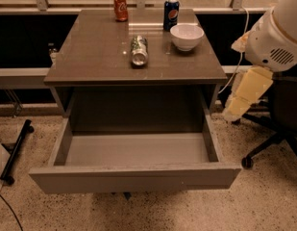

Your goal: Place green can into top drawer

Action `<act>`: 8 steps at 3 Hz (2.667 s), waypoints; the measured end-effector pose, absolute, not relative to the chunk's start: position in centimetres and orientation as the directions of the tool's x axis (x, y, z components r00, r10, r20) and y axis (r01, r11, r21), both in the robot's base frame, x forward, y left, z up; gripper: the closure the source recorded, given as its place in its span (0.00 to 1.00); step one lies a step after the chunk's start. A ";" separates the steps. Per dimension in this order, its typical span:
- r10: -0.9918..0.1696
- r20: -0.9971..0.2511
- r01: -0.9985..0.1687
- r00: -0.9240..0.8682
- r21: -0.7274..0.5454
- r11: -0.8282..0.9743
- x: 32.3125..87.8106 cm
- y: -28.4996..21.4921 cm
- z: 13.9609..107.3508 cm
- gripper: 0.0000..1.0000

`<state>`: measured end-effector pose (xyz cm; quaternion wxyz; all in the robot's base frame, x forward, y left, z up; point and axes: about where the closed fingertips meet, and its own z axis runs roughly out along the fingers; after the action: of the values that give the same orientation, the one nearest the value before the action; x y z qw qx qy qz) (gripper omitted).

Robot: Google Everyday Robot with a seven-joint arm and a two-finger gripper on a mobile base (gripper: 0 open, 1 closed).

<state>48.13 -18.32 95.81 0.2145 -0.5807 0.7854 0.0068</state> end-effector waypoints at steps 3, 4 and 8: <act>-0.834 -0.488 -0.889 -0.259 -0.217 0.403 53.0 -15.9 94.3 0.00; -0.750 -0.605 -0.849 -0.267 -0.221 0.480 58.0 -13.7 94.6 0.00; -0.581 -0.761 -0.840 -0.288 -0.090 0.534 72.2 -4.5 91.2 0.00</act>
Offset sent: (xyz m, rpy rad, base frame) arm 0.0239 0.0131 -0.0114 0.0668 0.0042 -0.0021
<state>72.19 -4.54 91.20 0.3887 -0.4528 0.7849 0.1668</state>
